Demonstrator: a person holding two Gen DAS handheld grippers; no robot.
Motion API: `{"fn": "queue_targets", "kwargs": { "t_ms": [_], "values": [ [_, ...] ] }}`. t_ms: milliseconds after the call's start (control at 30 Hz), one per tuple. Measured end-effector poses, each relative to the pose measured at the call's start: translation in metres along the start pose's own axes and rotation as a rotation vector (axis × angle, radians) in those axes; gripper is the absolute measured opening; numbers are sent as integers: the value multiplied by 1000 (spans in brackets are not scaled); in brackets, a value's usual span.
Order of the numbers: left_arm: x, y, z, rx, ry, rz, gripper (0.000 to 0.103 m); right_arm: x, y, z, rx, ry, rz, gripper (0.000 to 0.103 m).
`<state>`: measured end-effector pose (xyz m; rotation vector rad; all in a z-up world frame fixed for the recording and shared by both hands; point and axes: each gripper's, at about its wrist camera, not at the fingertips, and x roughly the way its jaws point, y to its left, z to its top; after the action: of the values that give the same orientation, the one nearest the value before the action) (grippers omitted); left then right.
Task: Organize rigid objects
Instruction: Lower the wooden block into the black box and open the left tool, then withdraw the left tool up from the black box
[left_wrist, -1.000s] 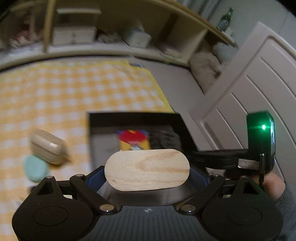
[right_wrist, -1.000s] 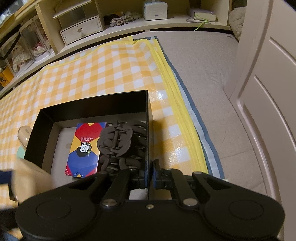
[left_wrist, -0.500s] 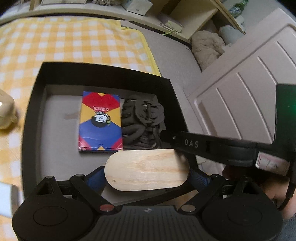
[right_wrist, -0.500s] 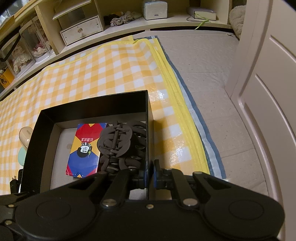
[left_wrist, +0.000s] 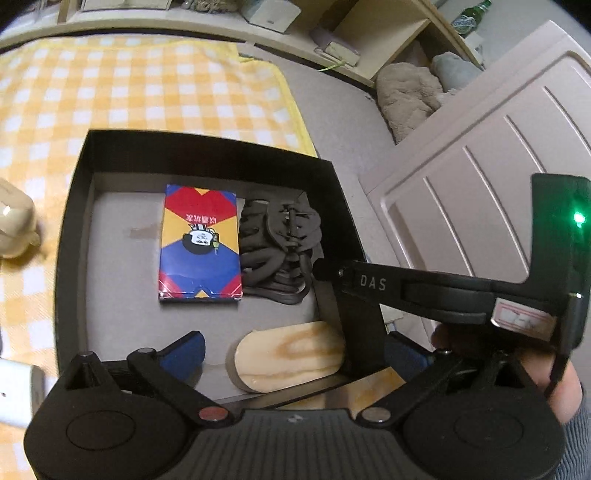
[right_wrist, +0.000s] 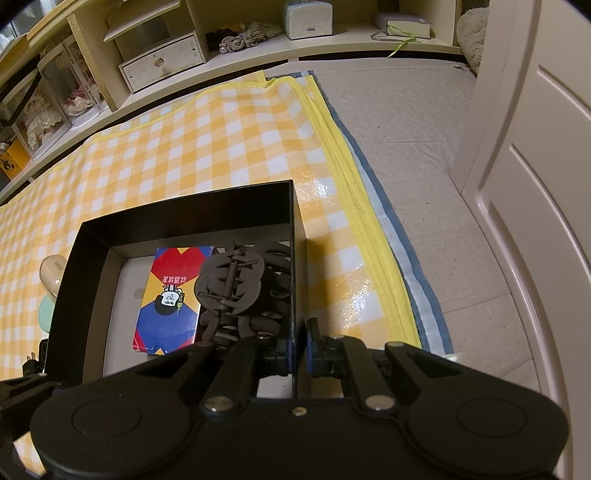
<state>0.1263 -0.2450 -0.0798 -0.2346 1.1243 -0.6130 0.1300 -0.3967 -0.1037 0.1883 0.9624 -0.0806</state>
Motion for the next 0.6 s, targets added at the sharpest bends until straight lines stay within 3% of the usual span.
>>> {"fn": "queue_targets", "kwargs": {
  "t_ms": [600],
  "values": [
    [-59,-16,-14,290,-76,83,103,0,0,0,1,0,0,8]
  ]
}}
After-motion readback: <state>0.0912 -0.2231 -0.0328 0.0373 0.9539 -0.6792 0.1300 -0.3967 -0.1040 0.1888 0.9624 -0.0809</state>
